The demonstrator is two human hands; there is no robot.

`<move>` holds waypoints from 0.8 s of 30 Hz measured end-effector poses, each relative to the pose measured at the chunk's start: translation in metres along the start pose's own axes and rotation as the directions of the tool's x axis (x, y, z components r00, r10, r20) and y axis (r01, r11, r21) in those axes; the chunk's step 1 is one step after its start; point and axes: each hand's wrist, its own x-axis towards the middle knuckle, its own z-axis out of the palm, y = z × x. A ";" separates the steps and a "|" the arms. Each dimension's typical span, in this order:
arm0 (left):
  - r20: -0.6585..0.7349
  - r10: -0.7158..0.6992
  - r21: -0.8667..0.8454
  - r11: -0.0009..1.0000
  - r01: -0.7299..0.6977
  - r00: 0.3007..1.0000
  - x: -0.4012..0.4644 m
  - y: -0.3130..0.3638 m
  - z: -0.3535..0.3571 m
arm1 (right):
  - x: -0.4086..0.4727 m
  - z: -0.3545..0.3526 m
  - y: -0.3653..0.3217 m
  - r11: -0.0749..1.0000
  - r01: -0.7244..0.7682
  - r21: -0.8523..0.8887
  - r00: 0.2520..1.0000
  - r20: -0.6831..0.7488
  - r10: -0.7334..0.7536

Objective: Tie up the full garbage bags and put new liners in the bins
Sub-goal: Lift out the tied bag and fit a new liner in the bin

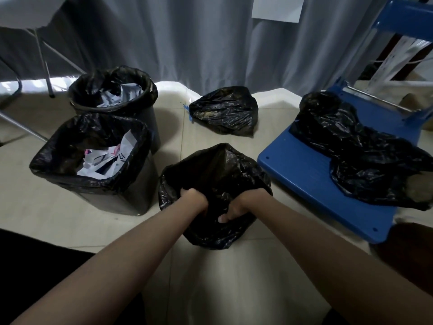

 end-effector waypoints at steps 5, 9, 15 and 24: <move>-0.075 0.144 -0.106 0.983 -0.151 0.987 -0.017 -0.018 -0.019 | -0.031 -0.016 0.008 0.973 0.223 0.061 0.948 -0.248 -0.201; -0.251 0.241 -0.169 0.943 -0.287 0.938 -0.054 -0.035 -0.032 | -0.068 -0.022 0.013 0.921 0.359 0.153 0.914 -0.258 -0.314; -0.252 0.250 -0.198 0.932 -0.302 0.935 -0.086 -0.059 -0.001 | -0.097 -0.002 0.014 0.960 0.278 0.045 0.950 -0.162 -0.267; -0.823 -0.068 -0.252 0.933 -0.255 0.565 -0.088 -0.087 0.036 | -0.101 0.007 0.053 0.977 0.179 0.112 0.636 -0.771 -0.028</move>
